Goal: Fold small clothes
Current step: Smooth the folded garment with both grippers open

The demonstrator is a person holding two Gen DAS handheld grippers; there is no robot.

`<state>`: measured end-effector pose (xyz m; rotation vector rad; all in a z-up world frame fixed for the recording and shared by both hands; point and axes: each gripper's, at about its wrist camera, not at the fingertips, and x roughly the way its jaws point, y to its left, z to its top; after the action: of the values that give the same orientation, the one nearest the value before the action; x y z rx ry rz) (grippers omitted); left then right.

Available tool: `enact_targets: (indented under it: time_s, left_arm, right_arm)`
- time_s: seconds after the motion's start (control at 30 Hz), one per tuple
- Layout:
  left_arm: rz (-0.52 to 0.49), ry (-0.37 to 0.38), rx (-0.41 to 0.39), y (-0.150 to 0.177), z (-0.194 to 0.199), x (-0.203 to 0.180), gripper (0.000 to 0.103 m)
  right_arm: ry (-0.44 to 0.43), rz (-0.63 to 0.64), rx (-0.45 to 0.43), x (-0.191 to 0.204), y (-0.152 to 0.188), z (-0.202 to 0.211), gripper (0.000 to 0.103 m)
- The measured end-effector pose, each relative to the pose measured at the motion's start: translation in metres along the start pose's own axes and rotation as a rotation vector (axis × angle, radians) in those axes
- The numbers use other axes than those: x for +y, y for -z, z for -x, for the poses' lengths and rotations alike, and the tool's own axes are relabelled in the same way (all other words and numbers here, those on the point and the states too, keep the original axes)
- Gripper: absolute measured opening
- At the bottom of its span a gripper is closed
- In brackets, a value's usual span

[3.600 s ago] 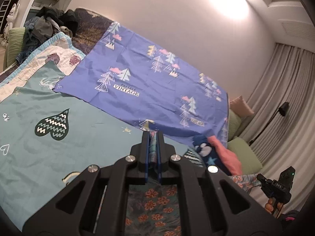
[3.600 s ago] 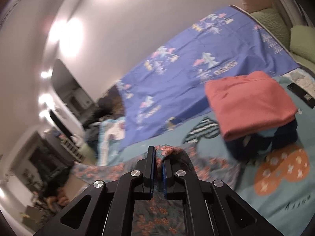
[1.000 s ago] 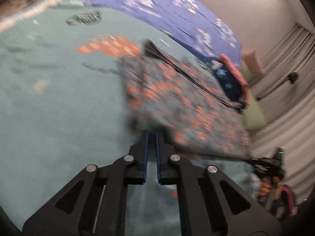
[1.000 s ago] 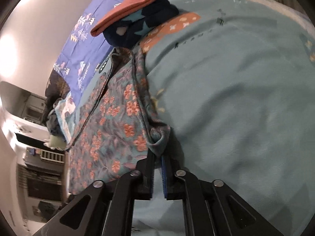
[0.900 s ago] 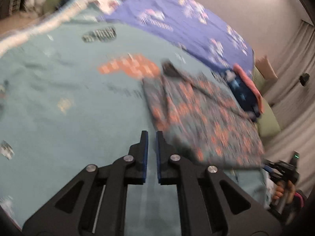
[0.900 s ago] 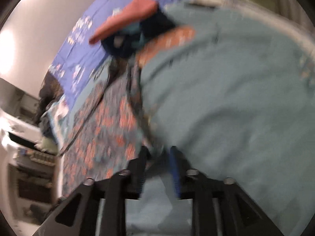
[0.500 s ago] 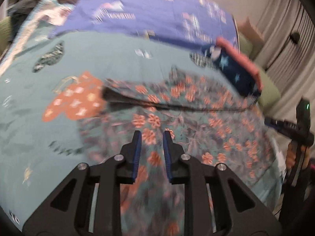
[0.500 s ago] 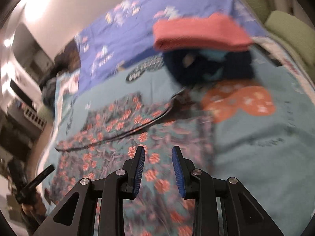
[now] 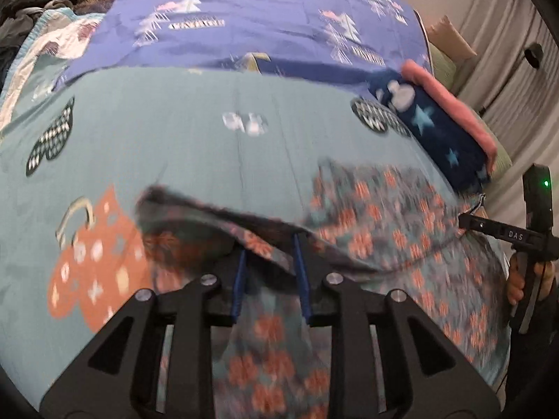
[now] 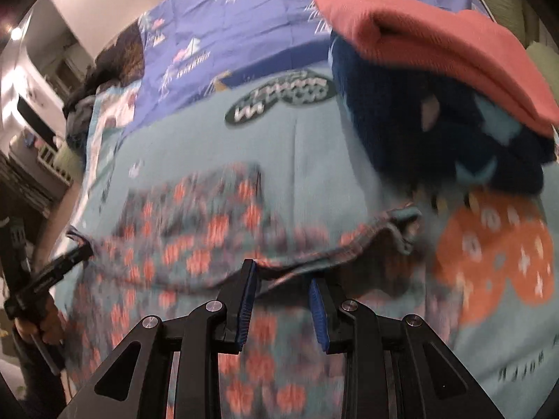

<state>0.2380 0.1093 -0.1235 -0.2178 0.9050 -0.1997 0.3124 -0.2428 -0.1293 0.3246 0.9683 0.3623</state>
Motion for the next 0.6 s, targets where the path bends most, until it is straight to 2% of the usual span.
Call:
enact_targets:
  time_s: [0.07, 0.17, 0.3, 0.37, 0.47, 0.5, 0.57, 0.6]
  left_arm:
    - [0.021, -0.002, -0.045, -0.013, 0.001, 0.006, 0.028]
    - [0.073, -0.028, -0.133, -0.028, 0.009, 0.019, 0.035]
    - [0.114, -0.052, -0.165, -0.024, 0.018, 0.039, 0.045]
    - [0.126, -0.076, -0.146, -0.013, 0.018, 0.052, 0.051]
    - [0.161, -0.063, -0.053, 0.000, 0.002, 0.068, 0.052]
    - [0.179, -0.034, -0.017, 0.003, -0.004, 0.072, 0.052]
    - [0.204, 0.037, 0.024, 0.005, -0.015, 0.077, 0.052]
    - [0.204, 0.043, 0.014, 0.006, -0.016, 0.076, 0.052]
  right_arm:
    - [0.011, -0.035, -0.057, -0.008, -0.013, 0.001, 0.030]
    - [0.072, -0.091, -0.113, -0.023, -0.025, 0.004, 0.030]
    - [0.029, -0.151, -0.119, -0.047, -0.018, 0.016, 0.030]
    - [0.037, -0.147, -0.120, -0.056, -0.011, 0.022, 0.031]
    - [0.086, -0.139, -0.130, -0.071, -0.004, 0.028, 0.050]
    - [0.082, -0.145, -0.122, -0.074, -0.005, 0.026, 0.052]
    - [-0.011, -0.173, -0.076, -0.082, -0.008, 0.018, 0.053]
    - [-0.081, -0.190, -0.049, -0.085, -0.009, 0.011, 0.053]
